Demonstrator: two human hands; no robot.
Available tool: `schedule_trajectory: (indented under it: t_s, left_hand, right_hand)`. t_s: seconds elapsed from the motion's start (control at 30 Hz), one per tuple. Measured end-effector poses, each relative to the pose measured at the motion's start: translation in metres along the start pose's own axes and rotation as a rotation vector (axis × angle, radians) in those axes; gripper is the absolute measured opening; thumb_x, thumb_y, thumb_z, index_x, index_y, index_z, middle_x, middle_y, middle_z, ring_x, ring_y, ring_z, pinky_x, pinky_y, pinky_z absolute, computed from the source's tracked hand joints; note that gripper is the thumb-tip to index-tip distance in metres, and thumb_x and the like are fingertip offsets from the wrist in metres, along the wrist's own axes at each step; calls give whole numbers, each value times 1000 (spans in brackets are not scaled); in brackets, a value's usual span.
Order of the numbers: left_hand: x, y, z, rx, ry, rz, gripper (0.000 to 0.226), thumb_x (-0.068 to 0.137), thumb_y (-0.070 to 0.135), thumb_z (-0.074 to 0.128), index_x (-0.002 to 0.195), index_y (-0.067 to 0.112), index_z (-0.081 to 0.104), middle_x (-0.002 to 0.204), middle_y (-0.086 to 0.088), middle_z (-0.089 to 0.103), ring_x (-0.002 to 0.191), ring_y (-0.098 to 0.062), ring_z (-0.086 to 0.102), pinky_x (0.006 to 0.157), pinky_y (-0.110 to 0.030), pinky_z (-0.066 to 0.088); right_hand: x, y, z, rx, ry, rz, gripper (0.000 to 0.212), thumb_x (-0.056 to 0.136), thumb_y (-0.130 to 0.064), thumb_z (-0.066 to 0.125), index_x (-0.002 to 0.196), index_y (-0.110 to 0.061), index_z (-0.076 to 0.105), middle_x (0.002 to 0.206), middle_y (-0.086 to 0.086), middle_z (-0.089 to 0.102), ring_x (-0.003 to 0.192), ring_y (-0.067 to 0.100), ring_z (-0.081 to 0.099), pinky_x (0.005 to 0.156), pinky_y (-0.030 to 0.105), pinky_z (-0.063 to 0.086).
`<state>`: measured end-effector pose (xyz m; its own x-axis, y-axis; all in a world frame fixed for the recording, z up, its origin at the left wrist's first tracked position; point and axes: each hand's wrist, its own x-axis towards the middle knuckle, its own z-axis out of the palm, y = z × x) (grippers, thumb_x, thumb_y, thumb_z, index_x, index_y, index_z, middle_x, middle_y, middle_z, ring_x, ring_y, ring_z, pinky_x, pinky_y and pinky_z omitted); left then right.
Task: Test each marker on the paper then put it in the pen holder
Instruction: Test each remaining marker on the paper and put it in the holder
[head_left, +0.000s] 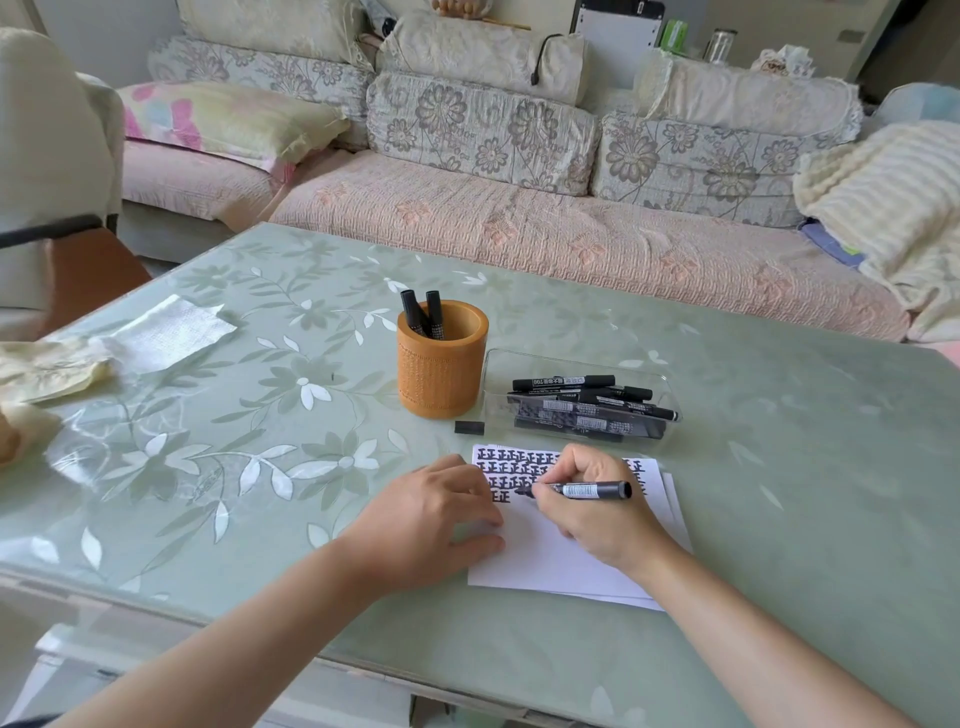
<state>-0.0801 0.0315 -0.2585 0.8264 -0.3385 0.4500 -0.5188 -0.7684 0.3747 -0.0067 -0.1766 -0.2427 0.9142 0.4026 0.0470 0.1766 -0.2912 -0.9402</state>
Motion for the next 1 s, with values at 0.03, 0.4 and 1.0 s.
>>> schedule_trajectory:
  t_s: [0.03,0.4,1.0]
  left_hand:
    - [-1,0,0,-5,-5,-6,16,85,43,66,91,30,73,93,14,60,87,-9,55,70,-28,50]
    - [-2,0,-2,-28,-35,-33,17,84,43,66,95,31,72,97,16,59,92,-7,53,76,-25,47]
    - [-2,-2,-1,-36,-46,-38,19,85,46,64,96,32,72,98,15,58,91,-7,53,76,-29,48]
  right_hand:
    - [0,0,0,-10,1,-13,21,80,-4,71,68,-12,56,50,-3,54,43,14,43,46,22,33]
    - [2,6,1,-81,-25,-67,18,74,-18,69,66,-16,53,58,-2,56,51,12,42,49,24,33]
    - [2,7,0,-93,-42,-146,22,73,-17,67,63,-18,47,58,-4,49,56,12,42,52,27,32]
